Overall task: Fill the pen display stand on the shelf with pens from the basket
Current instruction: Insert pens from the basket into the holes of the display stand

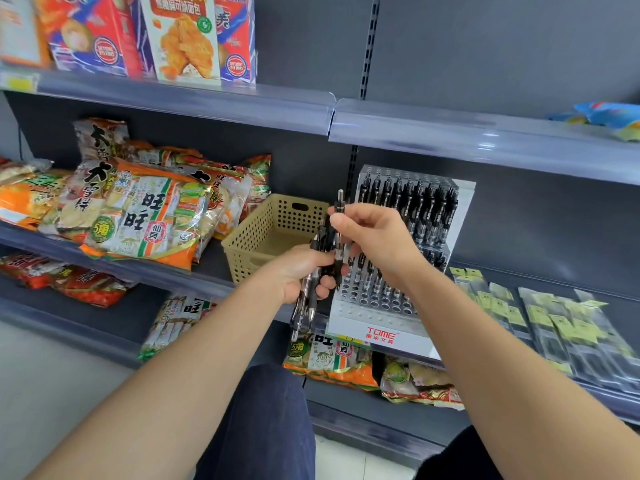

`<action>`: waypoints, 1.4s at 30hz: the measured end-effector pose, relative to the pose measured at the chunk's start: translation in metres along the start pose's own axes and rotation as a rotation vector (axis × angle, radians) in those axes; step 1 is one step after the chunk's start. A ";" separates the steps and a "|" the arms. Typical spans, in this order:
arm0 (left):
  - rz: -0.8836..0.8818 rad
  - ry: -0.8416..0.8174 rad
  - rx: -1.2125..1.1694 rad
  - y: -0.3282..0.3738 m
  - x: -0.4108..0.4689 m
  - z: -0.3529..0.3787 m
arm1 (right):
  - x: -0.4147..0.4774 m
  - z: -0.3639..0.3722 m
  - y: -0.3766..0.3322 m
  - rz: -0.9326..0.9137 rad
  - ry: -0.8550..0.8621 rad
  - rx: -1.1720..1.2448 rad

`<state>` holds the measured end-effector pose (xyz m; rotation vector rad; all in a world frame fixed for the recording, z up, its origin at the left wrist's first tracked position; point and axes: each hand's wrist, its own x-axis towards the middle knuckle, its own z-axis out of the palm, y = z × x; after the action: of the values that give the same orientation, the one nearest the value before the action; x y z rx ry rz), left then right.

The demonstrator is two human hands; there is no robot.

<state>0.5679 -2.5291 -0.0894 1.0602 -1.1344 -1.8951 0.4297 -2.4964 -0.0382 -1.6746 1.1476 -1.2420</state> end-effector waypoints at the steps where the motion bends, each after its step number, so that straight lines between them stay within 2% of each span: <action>1: -0.028 -0.031 0.012 0.000 0.001 0.001 | -0.001 -0.004 0.000 0.023 -0.080 0.049; 4: -0.086 -0.079 0.047 0.000 0.003 0.002 | 0.000 -0.018 0.002 0.099 -0.241 0.123; 6: -0.086 -0.046 0.068 -0.002 0.006 0.005 | 0.000 -0.023 0.003 0.089 -0.216 0.084; 10: 0.026 0.143 0.058 -0.011 0.016 0.010 | 0.001 -0.024 0.012 0.011 -0.007 0.007; 15: 0.135 0.353 -0.038 -0.034 0.031 0.009 | 0.009 -0.026 0.032 -0.012 0.299 -0.275; 19: 0.211 0.427 -0.060 -0.047 0.043 0.012 | 0.010 -0.024 0.046 -0.017 0.395 -0.402; 24: 0.252 0.484 -0.045 -0.057 0.052 0.012 | 0.010 -0.017 0.064 -0.011 0.436 -0.481; 32: 0.266 0.486 -0.073 -0.063 0.056 0.008 | 0.014 -0.011 0.077 0.020 0.447 -0.612; 42: 0.295 0.471 -0.075 -0.061 0.058 0.006 | 0.015 -0.007 0.081 0.071 0.360 -0.929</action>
<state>0.5285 -2.5525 -0.1609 1.1482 -0.8813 -1.3537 0.4070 -2.5369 -0.1070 -2.0447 2.2194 -1.0412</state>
